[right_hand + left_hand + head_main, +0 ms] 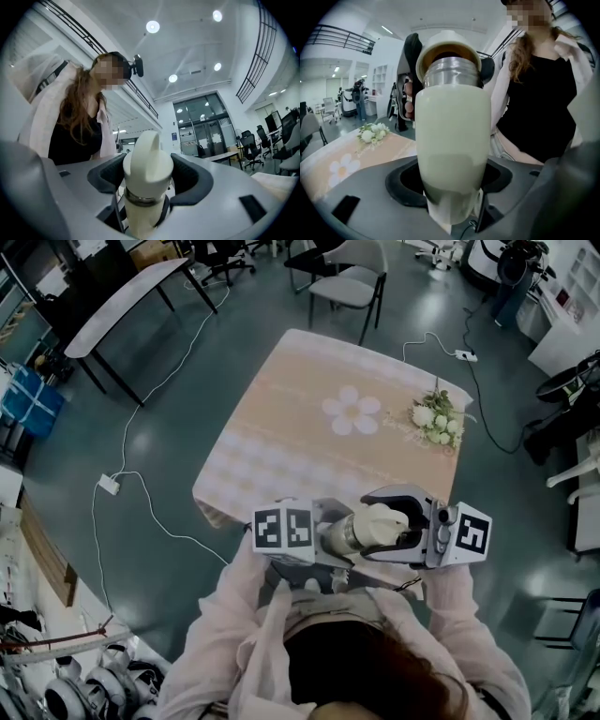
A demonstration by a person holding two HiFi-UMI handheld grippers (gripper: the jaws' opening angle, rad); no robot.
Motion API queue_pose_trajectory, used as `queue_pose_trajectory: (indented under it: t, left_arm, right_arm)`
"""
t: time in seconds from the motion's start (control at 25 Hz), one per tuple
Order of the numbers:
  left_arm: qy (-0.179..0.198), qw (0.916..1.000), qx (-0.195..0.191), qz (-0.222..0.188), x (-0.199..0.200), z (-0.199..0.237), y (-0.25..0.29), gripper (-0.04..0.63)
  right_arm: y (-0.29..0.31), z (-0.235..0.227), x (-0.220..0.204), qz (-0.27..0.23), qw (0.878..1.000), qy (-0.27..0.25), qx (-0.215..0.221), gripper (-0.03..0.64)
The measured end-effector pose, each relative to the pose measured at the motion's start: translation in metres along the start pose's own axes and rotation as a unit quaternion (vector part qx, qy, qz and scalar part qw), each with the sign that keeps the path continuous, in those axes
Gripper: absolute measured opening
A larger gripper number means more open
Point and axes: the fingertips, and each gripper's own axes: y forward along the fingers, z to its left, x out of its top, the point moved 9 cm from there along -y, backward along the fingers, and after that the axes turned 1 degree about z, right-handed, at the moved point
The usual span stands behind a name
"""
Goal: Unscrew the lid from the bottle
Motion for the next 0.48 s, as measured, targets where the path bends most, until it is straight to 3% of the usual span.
queue_pose_trajectory:
  t: [0.12, 0.28, 0.48]
  left_arm:
    - [-0.011, 0.9991, 0.039, -0.014, -0.002, 0.006, -0.002, 0.316]
    - [-0.025, 0.9928, 0.112, -0.034, -0.007, 0.016, -0.009, 0.316]
    - [-0.029, 0.9736, 0.216, -0.068, -0.005, 0.024, -0.023, 0.316]
  right_arm:
    - [-0.01, -0.008, 0.011, -0.038, 0.999, 0.003, -0.038, 0.308]
    - [-0.03, -0.017, 0.011, -0.021, 0.991, -0.008, -0.133, 0.308]
    - [-0.048, -0.024, 0.0, 0.023, 0.968, 0.011, -0.248, 0.31]
